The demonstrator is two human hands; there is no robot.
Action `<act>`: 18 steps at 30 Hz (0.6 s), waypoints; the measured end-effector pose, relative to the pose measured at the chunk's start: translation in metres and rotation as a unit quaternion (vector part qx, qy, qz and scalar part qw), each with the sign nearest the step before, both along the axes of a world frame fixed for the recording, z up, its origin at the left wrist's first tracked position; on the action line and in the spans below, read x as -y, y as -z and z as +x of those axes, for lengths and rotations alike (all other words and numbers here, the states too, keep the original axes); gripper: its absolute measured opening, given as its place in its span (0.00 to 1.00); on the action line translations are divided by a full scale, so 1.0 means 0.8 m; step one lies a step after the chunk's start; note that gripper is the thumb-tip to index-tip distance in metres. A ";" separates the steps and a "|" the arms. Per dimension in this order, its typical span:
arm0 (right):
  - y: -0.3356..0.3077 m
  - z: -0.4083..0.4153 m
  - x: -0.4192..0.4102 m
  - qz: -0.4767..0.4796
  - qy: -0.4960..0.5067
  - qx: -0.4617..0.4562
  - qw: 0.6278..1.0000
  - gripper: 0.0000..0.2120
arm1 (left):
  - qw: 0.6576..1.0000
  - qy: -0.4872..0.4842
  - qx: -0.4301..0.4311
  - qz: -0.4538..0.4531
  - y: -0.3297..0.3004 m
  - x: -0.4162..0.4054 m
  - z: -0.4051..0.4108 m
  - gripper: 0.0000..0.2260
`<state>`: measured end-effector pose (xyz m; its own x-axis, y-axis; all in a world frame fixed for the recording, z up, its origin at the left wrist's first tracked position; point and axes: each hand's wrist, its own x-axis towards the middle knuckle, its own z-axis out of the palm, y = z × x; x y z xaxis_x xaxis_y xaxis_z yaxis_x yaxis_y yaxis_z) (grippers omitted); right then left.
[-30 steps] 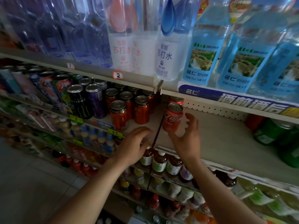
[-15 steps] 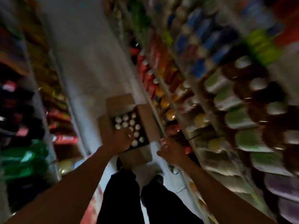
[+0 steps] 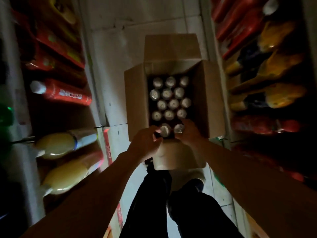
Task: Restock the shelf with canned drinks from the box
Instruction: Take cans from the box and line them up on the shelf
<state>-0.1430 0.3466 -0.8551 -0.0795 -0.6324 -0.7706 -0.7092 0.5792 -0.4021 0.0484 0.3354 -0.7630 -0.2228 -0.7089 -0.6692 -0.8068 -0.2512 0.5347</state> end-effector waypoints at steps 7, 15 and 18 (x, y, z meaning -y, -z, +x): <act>0.082 0.005 0.004 -0.030 0.005 0.008 1.000 0.26 | 0.999 -0.023 -0.036 -0.006 0.072 0.007 -0.010 0.09; -0.102 -0.037 0.022 -0.075 0.170 0.063 0.981 0.16 | 0.992 0.004 -0.123 0.021 -0.020 0.027 -0.018 0.22; -0.227 -0.058 0.026 -0.088 0.250 0.144 0.953 0.06 | 0.975 0.069 -0.212 0.010 -0.101 0.050 -0.048 0.34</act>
<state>-0.1897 0.3260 -0.6736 -0.2054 -0.6922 -0.6918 -0.2070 0.7216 -0.6606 0.0101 0.2954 -0.6821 -0.5749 -0.6404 -0.5092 -0.5408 -0.1696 0.8239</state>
